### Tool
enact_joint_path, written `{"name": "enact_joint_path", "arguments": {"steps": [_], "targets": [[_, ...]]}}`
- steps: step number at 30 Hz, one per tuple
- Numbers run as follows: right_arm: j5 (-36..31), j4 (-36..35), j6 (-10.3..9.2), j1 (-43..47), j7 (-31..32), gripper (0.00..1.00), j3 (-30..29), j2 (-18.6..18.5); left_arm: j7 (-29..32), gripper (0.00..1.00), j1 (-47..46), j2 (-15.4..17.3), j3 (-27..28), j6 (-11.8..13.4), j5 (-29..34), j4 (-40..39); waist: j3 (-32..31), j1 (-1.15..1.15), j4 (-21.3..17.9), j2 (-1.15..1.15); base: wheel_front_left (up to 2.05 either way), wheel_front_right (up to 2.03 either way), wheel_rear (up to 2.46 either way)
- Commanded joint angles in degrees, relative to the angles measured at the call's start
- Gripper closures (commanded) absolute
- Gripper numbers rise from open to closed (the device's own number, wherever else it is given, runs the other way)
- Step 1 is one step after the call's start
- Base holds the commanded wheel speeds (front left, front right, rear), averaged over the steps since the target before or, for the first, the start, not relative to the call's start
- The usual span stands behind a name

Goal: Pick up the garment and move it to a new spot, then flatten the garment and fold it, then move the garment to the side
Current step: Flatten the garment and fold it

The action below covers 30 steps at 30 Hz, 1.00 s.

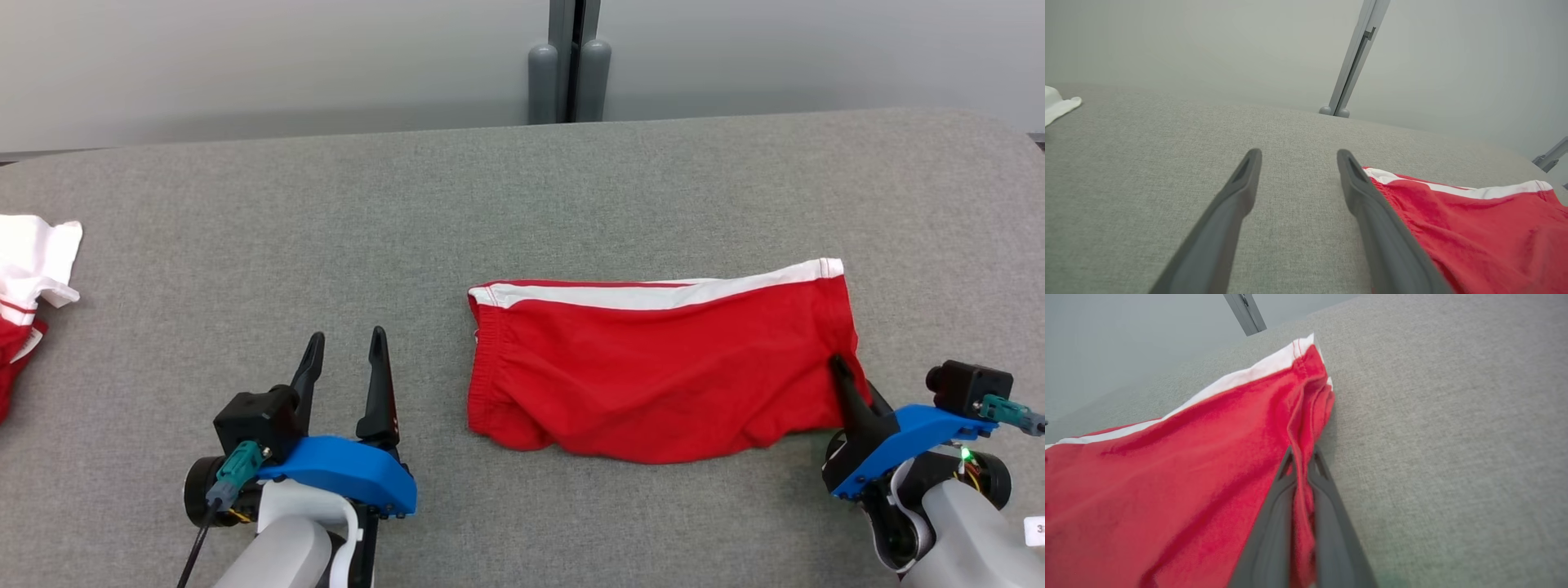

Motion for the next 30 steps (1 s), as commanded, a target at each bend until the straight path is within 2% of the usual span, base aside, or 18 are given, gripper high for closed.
{"name": "enact_joint_path", "arguments": {"steps": [1,7,13,22,30], "targets": [[-1.1,-0.7,0.01,1.2,0.1,1.00,-0.9,0.7,0.2,0.00,0.6,0.4,-0.2,0.3,0.3,-0.3,-0.2,0.00,-0.1,-0.01,0.00,0.00,0.00],[-3.9,-2.8,0.01,1.9,1.4,1.00,-3.0,1.6,0.5,0.00,0.4,0.1,-0.8,0.2,0.3,-0.1,-0.9,0.00,1.2,-0.01,0.00,0.00,0.00],[-6.7,-8.3,0.01,1.6,4.1,1.00,-3.3,2.4,0.1,0.00,1.1,-0.5,-0.6,0.1,-0.3,0.1,-2.0,0.00,3.5,-0.01,0.00,0.00,0.00],[-8.8,-17.7,0.01,-0.5,12.1,1.00,2.7,7.0,-0.5,0.00,1.0,-2.0,-0.3,-0.6,-0.9,1.1,-3.2,0.00,7.3,-0.01,0.00,0.00,0.00],[-9.1,-16.9,0.01,-1.6,16.1,1.00,8.4,9.0,-0.9,0.00,0.3,-3.2,-0.2,-1.4,-0.6,2.0,-3.0,0.00,10.1,-0.01,0.00,0.00,0.00]]}}
